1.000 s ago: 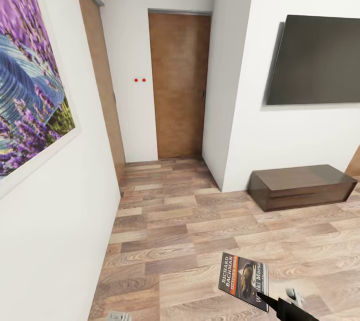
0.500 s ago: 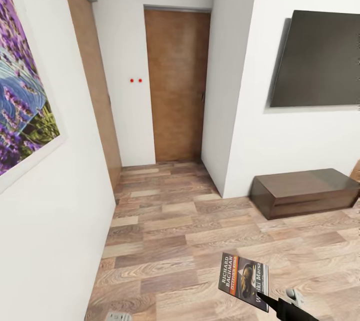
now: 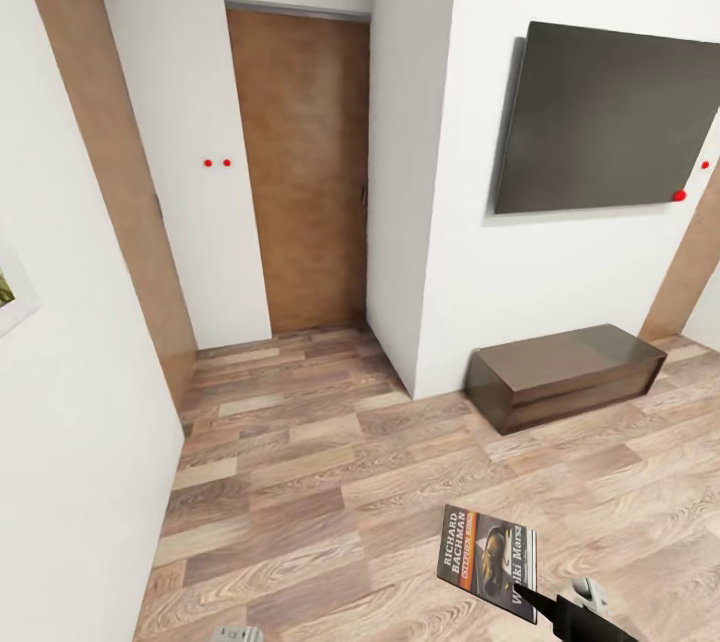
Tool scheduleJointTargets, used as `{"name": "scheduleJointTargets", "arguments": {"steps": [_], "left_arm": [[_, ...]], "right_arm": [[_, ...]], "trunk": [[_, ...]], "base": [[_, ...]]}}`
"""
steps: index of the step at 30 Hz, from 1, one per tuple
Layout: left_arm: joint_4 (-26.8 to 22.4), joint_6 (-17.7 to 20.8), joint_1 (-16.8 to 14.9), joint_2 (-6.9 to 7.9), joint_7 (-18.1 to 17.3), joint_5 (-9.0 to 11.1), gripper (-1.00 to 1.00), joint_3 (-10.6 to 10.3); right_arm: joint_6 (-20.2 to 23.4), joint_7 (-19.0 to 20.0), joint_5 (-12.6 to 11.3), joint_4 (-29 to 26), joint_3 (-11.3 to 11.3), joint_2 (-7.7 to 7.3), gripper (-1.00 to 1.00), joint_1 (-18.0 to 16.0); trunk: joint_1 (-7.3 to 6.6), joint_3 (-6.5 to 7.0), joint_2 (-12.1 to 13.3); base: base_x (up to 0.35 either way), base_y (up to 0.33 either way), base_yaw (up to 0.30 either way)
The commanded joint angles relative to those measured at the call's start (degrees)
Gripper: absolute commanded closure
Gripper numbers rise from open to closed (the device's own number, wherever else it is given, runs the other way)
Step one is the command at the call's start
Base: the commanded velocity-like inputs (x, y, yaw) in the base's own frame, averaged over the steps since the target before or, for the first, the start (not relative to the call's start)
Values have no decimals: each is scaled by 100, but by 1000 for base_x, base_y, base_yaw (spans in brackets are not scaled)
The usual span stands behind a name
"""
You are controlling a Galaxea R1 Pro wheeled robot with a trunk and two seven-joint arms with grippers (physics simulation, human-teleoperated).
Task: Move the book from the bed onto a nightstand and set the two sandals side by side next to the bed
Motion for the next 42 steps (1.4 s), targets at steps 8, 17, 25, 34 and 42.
{"name": "scheduleJointTargets", "arguments": {"steps": [8, 17, 25, 34, 42], "left_arm": [[4, -31, -4, 2, -12, -58, -100, 45], [4, -36, -4, 5, -12, -58, -100, 45], [4, -38, -4, 4, -12, -60, -100, 45], [4, -39, -4, 5, -12, -58, -100, 45], [4, -37, -4, 4, -12, -58, -100, 45]], "right_arm": [[36, 8, -57, 1, 17, -1, 100, -8], [36, 7, -57, 1, 18, -1, 100, -7], [36, 15, -57, 1, 17, -1, 100, -10], [36, 16, -57, 1, 16, -1, 100, -7], [36, 16, -57, 1, 16, -1, 100, -6]], "trunk": [[4, -13, -13], [4, -13, -13], [4, -13, -13], [4, -13, -13], [4, -13, -13]], "base": [[6, 0, -284], [1, 0, -284], [270, 0, -284], [187, 0, -284], [10, 0, -284]]}}
